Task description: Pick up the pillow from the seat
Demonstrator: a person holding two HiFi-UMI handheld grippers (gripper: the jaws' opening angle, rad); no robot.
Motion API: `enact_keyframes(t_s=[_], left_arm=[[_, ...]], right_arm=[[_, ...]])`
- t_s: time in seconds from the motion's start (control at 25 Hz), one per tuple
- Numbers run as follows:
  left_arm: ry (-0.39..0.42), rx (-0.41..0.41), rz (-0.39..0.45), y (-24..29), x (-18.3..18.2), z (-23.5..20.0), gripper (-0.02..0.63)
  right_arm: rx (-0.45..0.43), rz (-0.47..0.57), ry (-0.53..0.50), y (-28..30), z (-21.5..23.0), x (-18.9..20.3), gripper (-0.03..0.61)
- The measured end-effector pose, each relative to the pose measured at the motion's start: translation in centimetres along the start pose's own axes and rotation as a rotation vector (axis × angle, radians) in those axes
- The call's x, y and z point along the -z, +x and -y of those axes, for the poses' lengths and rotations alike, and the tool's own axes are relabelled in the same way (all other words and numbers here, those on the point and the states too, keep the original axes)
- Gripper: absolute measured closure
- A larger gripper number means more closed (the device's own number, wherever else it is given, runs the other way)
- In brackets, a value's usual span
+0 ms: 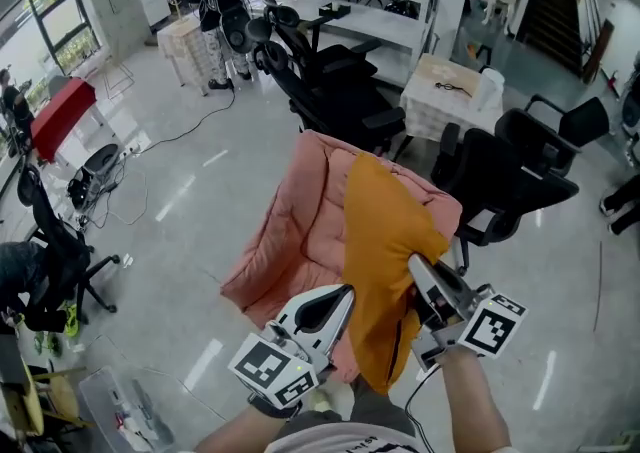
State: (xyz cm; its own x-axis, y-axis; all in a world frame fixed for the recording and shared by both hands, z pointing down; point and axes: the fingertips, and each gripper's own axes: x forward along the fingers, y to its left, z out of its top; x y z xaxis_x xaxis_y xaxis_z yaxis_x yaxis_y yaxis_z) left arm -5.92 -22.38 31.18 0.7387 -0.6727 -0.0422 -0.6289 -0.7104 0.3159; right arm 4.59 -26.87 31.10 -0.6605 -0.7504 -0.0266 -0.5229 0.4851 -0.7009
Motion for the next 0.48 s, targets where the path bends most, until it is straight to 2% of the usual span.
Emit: enact_keyframes(t_s=[0.24, 0.48], left_arm=[[0.036, 0.047, 0.022, -1.4, -3.6, 3.3, 0.603], [0.054, 0.055, 0.031, -4.6, -6.1, 6.2, 0.603]], right_arm=[[-0.049, 0.052, -0.052, -2.8, -6.2, -2.8, 0.545], [-0.085, 0.05, -0.046, -5.0, -11.2, -2.4, 0.545]])
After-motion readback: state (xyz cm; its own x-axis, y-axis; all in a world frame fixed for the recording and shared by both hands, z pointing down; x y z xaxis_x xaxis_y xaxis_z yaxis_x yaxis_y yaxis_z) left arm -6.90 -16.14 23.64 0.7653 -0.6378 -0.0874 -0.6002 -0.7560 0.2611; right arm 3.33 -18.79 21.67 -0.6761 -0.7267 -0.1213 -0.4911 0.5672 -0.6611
